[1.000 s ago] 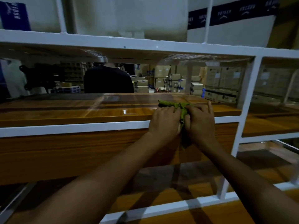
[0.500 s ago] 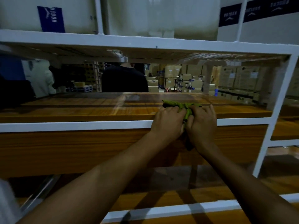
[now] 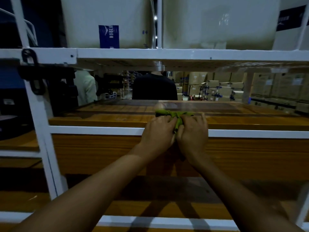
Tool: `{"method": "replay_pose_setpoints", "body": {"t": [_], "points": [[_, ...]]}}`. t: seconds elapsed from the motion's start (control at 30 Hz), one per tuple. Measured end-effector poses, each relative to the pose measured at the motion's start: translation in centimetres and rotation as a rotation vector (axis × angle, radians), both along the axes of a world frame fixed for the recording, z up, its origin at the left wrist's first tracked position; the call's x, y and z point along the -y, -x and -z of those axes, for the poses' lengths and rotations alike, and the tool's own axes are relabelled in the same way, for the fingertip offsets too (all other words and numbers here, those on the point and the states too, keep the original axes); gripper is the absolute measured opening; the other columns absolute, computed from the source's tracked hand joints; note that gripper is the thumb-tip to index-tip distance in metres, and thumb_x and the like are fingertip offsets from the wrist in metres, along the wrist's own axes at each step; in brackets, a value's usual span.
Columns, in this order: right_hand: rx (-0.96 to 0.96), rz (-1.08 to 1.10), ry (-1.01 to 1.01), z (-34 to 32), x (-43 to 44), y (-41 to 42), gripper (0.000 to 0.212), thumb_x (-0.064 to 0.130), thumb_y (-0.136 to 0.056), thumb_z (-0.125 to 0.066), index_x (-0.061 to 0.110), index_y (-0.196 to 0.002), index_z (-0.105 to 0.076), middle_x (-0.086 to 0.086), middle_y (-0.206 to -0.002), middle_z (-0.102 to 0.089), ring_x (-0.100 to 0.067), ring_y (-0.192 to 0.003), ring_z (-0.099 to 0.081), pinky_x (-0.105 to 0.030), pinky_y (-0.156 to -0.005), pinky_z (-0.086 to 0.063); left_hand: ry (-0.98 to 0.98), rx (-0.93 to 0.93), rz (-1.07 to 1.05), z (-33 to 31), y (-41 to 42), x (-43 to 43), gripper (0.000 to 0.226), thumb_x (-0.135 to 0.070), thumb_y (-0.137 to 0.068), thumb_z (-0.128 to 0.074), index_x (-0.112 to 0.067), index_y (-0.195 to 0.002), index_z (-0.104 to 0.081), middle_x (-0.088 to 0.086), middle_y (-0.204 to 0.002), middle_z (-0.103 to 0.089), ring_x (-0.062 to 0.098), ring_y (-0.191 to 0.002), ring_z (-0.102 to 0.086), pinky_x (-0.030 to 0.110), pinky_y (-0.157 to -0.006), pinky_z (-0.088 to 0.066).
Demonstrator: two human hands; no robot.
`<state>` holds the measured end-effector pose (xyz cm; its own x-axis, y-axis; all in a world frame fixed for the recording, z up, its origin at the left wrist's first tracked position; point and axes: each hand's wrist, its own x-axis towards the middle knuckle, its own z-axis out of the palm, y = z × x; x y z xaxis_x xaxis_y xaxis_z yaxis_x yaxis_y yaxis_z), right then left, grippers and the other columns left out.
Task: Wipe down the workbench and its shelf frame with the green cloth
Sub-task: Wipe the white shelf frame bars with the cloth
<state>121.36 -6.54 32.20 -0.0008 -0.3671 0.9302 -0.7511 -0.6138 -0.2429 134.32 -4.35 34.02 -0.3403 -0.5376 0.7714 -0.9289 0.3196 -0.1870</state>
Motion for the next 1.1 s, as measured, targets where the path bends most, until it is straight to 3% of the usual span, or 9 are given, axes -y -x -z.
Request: {"method": "replay_pose_setpoints", "body": {"t": [0.1,0.17,0.3,0.4,0.57,0.7,0.83,1.1], "points": [[-0.051,-0.009,0.022,0.5,0.1,-0.2,0.032,0.020,-0.086,-0.044,0.008,-0.103,-0.068,-0.010,-0.099,-0.070,-0.026,-0.099,-0.058,-0.043,-0.116,-0.019,0.001,-0.021,0.011,0.4,-0.4,-0.2,0.043,-0.030,-0.084,-0.051,-0.010,-0.119,-0.065,0.011,-0.105,-0.068,0.033,-0.091,-0.062,0.039,-0.072,-0.047],[-0.143,0.002,0.045,1.2,0.6,0.7,0.041,0.024,-0.090,-0.042,0.007,-0.118,-0.065,-0.011,-0.115,-0.068,-0.029,-0.111,-0.059,-0.048,-0.116,-0.019,0.037,-0.005,0.015,1.2,-0.2,-0.2,0.046,-0.027,-0.085,-0.048,-0.006,-0.124,-0.061,0.014,-0.113,-0.065,0.034,-0.100,-0.060,0.042,-0.083,-0.044],[-0.338,0.032,0.179,2.7,1.6,2.9,0.054,0.019,-0.089,-0.048,0.007,-0.141,-0.050,-0.013,-0.142,-0.054,-0.030,-0.131,-0.048,-0.052,-0.118,-0.016,0.116,0.060,-0.115,3.3,0.5,0.2,0.056,-0.025,-0.088,-0.041,-0.004,-0.139,-0.045,0.020,-0.140,-0.049,0.038,-0.130,-0.043,0.046,-0.111,-0.025],[-0.395,0.034,0.227,3.6,2.2,4.2,0.059,0.020,-0.090,-0.048,0.007,-0.147,-0.039,-0.016,-0.149,-0.046,-0.032,-0.138,-0.038,-0.054,-0.118,-0.017,0.118,0.057,-0.183,4.7,2.1,0.5,0.064,-0.030,-0.089,-0.040,-0.003,-0.147,-0.031,0.019,-0.151,-0.032,0.035,-0.142,-0.026,0.048,-0.120,-0.012],[-0.458,0.101,0.277,5.1,3.4,8.0,0.059,0.027,-0.096,-0.047,0.006,-0.148,-0.030,-0.017,-0.151,-0.039,-0.032,-0.141,-0.036,-0.057,-0.116,-0.021,0.163,0.076,-0.201,6.0,5.8,1.6,0.067,-0.033,-0.088,-0.040,-0.002,-0.147,-0.027,0.018,-0.150,-0.025,0.034,-0.142,-0.021,0.049,-0.120,-0.003],[-0.417,0.173,0.298,5.2,4.1,13.4,0.061,0.024,-0.095,-0.052,0.001,-0.147,-0.031,-0.022,-0.147,-0.044,-0.033,-0.139,-0.035,-0.057,-0.117,-0.017,0.153,0.110,-0.189,5.3,11.5,2.8,0.072,-0.031,-0.082,-0.053,-0.003,-0.145,-0.031,0.021,-0.146,-0.031,0.038,-0.138,-0.026,0.053,-0.119,-0.011],[-0.388,0.242,0.220,5.0,4.5,20.0,0.066,0.017,-0.088,-0.063,-0.001,-0.146,-0.035,-0.024,-0.146,-0.046,-0.036,-0.136,-0.042,-0.058,-0.117,-0.016,0.105,0.079,-0.145,4.4,19.0,3.8,0.062,-0.031,-0.084,-0.040,-0.004,-0.139,-0.040,0.021,-0.136,-0.043,0.039,-0.127,-0.036,0.052,-0.115,-0.019],[-0.327,0.335,0.046,3.2,5.0,32.8,0.052,0.016,-0.092,-0.040,0.000,-0.141,-0.047,-0.021,-0.142,-0.051,-0.035,-0.135,-0.046,-0.057,-0.117,-0.018,0.025,0.131,-0.130,3.0,32.8,6.7,0.063,-0.036,-0.082,-0.029,-0.004,-0.136,-0.038,0.021,-0.125,-0.051,0.037,-0.113,-0.043,0.050,-0.104,-0.027]]}}
